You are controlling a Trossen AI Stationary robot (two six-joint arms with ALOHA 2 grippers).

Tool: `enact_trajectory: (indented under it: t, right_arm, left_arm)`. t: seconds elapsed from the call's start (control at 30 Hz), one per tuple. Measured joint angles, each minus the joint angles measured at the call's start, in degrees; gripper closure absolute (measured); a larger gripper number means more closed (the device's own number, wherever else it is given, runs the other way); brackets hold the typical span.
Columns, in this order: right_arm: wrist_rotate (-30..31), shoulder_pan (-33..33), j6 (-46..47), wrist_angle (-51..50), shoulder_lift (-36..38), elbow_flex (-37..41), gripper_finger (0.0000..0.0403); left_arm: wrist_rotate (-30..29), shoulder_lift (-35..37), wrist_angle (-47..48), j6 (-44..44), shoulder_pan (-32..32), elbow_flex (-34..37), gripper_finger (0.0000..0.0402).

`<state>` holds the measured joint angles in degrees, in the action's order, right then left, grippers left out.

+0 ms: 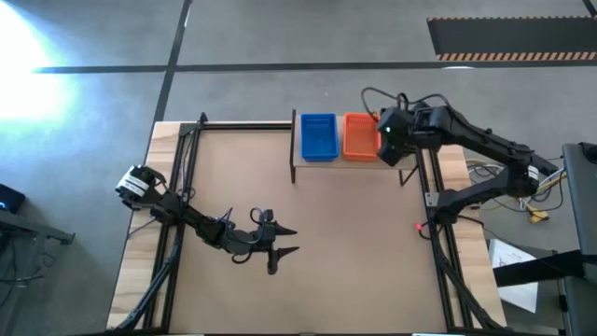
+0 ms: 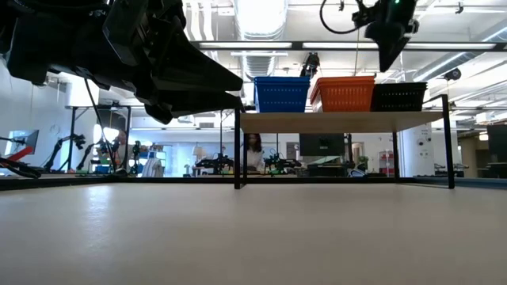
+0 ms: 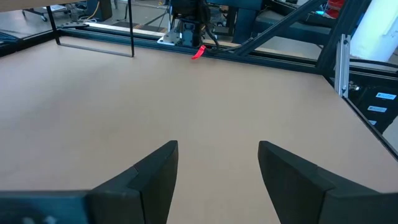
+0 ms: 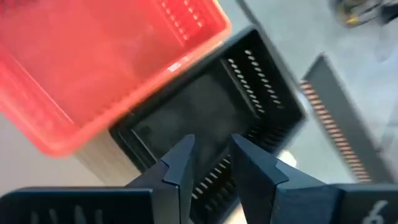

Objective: Stack baskets on shelf by color
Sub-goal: Adjust the stack of black bins on the shelf

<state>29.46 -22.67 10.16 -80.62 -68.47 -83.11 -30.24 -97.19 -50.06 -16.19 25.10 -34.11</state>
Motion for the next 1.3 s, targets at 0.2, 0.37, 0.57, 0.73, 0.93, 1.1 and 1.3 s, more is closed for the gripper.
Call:
enact_trajectory:
  t: [0.2,0.37,0.57,0.73,0.93,1.1,1.3]
  right_arm:
    - [-4.6,-6.7,3.5,3.9,0.0,2.5,0.0334]
    - [-9.4,-7.7,3.4,4.6,0.0,6.1,0.0353]
    - [-11.1,-7.7,2.7,4.8,0.0,8.4,0.0365]
    - [-15.9,-7.6,1.8,4.4,0.9,7.3,0.0365]
    - [-20.9,-7.6,1.8,3.7,3.7,6.2,0.0365]
    - [-19.1,-7.6,4.3,4.8,6.6,6.4,0.0365]
    - [-6.9,-7.4,15.7,12.0,7.1,9.9,0.0365]
  left_arm:
    - [0.0,0.0,0.0,0.0,0.0,0.0,0.0194]
    - [0.0,0.0,0.0,0.0,0.0,0.0,0.0194]
    - [0.0,0.0,0.0,0.0,0.0,0.0,0.0194]
    - [0.0,0.0,0.0,0.0,0.0,0.0,0.0194]
    - [0.0,0.0,0.0,-0.1,0.0,0.0,0.0194]
    - [0.0,0.0,0.0,-0.1,0.0,0.0,0.0194]
    - [0.0,0.0,-0.1,0.0,-0.1,0.0,0.0194]
